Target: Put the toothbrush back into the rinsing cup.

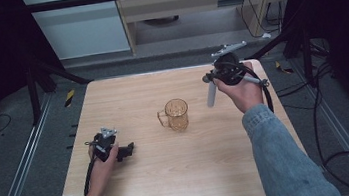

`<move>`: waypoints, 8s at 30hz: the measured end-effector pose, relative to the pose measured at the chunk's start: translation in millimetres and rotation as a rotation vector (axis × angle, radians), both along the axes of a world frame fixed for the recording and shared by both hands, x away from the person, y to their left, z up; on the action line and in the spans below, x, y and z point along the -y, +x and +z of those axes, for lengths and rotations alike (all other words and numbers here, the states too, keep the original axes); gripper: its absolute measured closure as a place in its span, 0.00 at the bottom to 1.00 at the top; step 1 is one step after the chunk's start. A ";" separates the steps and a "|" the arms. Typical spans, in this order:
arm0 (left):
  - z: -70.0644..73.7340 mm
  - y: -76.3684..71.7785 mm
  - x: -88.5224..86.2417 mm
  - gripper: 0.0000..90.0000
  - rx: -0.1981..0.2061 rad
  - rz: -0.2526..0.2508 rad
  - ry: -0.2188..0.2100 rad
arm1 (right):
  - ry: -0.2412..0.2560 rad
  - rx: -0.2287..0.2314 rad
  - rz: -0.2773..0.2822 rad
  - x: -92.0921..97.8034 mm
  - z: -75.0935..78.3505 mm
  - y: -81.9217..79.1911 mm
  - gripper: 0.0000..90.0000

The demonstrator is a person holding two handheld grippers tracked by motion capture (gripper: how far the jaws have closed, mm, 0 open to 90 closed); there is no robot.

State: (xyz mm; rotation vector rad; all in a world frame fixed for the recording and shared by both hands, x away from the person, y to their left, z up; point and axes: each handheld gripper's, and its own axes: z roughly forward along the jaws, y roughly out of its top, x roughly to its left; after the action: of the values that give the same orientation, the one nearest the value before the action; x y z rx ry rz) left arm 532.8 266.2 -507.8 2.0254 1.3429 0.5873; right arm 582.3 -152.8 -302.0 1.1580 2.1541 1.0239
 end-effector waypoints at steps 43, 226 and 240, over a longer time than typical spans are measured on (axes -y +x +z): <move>-0.1 0.1 0.0 0.00 0.003 0.000 0.000 | 0.108 0.116 0.076 -48.5 31.9 3.2 0.85; 0.2 1.0 0.1 0.00 -0.003 -0.007 0.000 | 0.143 -0.078 0.097 -112.0 -67.9 50.6 0.84; 0.1 1.0 0.1 0.00 -0.003 -0.007 0.000 | 0.139 -0.083 0.094 -112.0 -69.4 51.1 0.83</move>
State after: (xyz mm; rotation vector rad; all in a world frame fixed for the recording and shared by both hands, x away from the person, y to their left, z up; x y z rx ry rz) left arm 533.8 266.1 -507.7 2.0311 1.3366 0.5818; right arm 633.4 -40.8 -371.4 1.1905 2.2508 1.2035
